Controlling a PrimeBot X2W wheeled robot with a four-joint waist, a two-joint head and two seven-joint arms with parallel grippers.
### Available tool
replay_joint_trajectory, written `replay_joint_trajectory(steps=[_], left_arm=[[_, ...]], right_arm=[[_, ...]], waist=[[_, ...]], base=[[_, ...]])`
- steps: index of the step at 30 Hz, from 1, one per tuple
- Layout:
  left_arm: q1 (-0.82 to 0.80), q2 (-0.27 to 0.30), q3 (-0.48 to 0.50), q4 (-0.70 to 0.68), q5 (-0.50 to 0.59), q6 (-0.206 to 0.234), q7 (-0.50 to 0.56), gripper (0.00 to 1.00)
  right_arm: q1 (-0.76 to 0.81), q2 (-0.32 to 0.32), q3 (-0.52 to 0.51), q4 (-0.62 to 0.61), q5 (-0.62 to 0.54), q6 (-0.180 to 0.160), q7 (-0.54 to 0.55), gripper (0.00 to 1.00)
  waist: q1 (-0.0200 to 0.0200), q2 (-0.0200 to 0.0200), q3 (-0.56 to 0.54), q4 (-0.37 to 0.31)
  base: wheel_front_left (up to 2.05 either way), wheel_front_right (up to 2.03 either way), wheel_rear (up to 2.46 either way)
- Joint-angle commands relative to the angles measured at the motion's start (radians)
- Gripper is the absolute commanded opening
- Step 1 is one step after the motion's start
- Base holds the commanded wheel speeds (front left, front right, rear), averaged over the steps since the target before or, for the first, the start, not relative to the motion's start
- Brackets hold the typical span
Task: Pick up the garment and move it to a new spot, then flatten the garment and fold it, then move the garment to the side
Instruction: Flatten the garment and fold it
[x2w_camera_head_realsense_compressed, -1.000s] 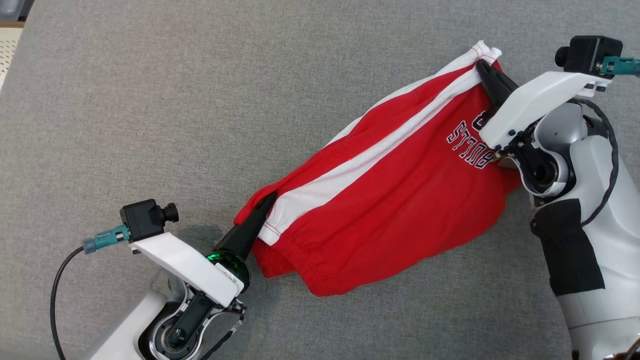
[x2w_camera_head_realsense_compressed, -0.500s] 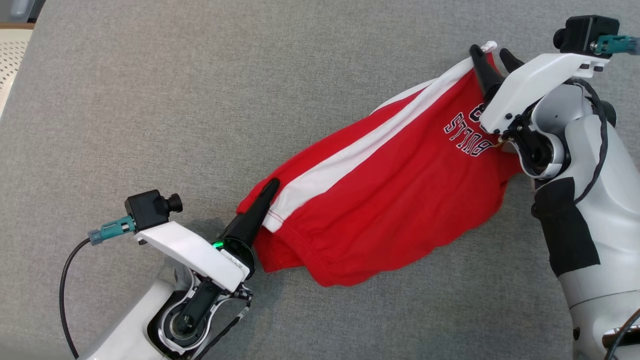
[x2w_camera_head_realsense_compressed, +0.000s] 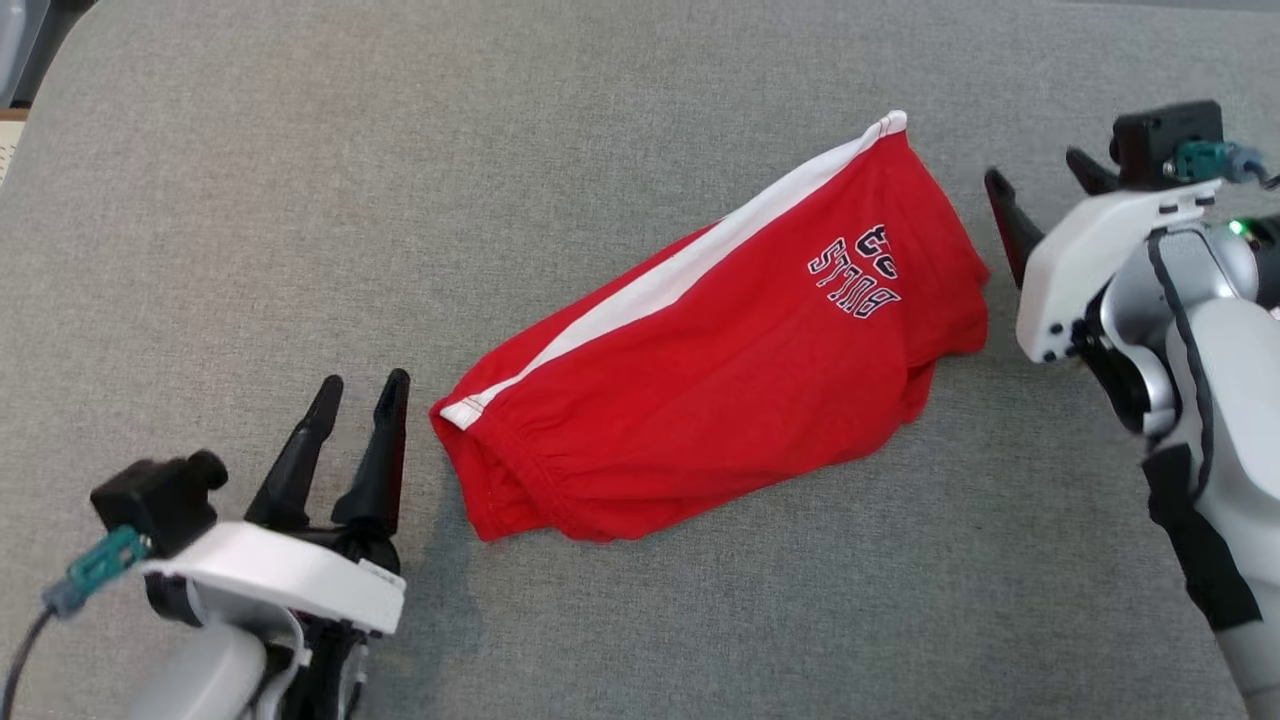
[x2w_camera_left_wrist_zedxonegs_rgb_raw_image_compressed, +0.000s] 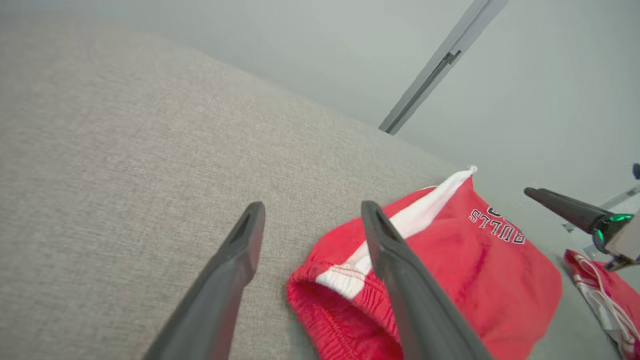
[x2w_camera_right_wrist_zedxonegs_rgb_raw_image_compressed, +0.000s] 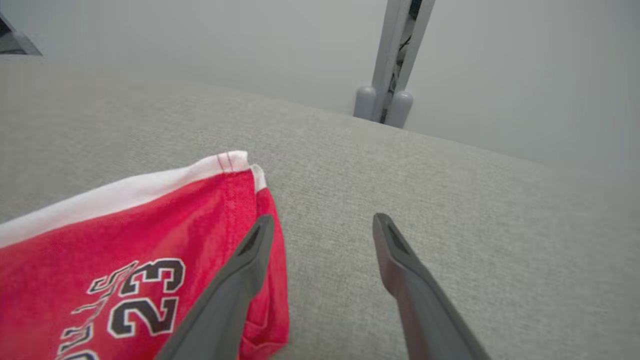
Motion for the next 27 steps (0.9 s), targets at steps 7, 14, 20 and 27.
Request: replay_joint_trajectory(steps=[7, 14, 20, 27], left_arm=[[0.188, -0.181, 0.186, -0.094, 0.276, -0.009, -0.004, 1.00], [0.259, -0.353, 0.326, -0.103, 0.565, -0.127, -0.004, 1.00], [0.273, -0.428, 0.404, -0.057, 0.652, -0.220, -0.004, 1.00], [0.276, -0.440, 0.437, -0.039, 0.660, -0.250, -0.004, 1.00]], right_arm=[[0.105, -0.057, -0.012, -0.169, 0.044, 0.001, 0.165, 1.00], [0.065, -0.067, -0.016, -0.167, -0.015, 0.000, 0.272, 1.00], [0.026, -0.075, 0.000, -0.077, -0.096, 0.000, 0.338, 1.00], [0.022, -0.107, -0.008, -0.006, -0.192, 0.000, 0.334, 1.00]], waist=[[0.0000, 0.0000, 0.016, 0.038], [0.0000, 0.0000, 0.038, 0.096], [0.0000, 0.0000, 0.051, 0.137], [0.0000, 0.0000, 0.049, 0.148]], base=[[0.00, 0.00, 0.00], [0.00, 0.00, 0.00], [0.00, 0.00, 0.00], [0.00, 0.00, 0.00]])
